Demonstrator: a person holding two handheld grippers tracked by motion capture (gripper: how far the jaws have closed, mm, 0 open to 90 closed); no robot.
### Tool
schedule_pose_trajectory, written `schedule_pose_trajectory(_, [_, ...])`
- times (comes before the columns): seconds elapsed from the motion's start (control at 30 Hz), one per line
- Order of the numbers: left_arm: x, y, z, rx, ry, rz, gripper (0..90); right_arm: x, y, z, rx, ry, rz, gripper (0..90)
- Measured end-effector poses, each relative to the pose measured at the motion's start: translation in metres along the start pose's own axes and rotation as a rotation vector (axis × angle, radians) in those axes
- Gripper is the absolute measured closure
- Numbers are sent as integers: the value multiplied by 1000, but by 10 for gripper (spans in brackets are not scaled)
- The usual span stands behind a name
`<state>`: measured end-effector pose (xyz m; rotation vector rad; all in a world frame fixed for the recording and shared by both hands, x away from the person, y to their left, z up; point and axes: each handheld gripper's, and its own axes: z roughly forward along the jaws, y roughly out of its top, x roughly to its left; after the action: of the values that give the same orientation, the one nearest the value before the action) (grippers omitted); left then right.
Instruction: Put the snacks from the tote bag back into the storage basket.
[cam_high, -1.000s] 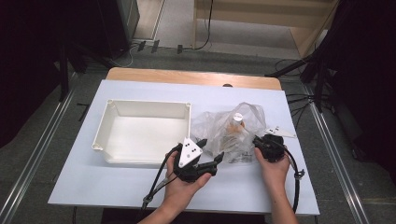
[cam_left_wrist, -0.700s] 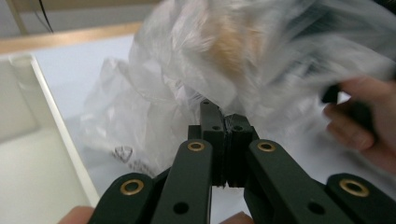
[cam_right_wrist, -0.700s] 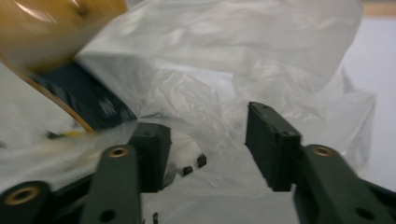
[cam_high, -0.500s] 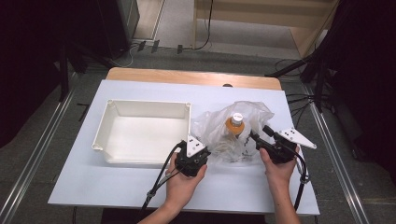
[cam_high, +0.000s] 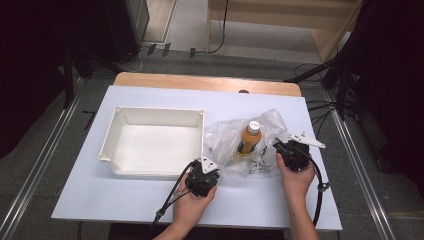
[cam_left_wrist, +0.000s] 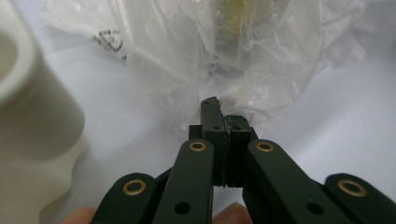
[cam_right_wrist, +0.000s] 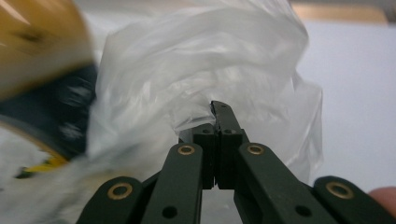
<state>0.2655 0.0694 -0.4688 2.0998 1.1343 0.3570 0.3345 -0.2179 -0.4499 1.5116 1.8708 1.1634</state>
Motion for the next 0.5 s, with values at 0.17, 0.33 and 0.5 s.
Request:
schedule_pose_trajectory(0.17, [5,-7,-7,4,-11,4,900,-17,-11,12,113,-57,90,900])
schedule_pose_trajectory(0.33, [4,-10,-19,-103,-73,12,739,-21,-16,10,86,-15,109,886])
schedule_pose_trajectory(0.5, [-7,-6,-32,-185,-117,38,412,-17,-15,6,55,5,62,861])
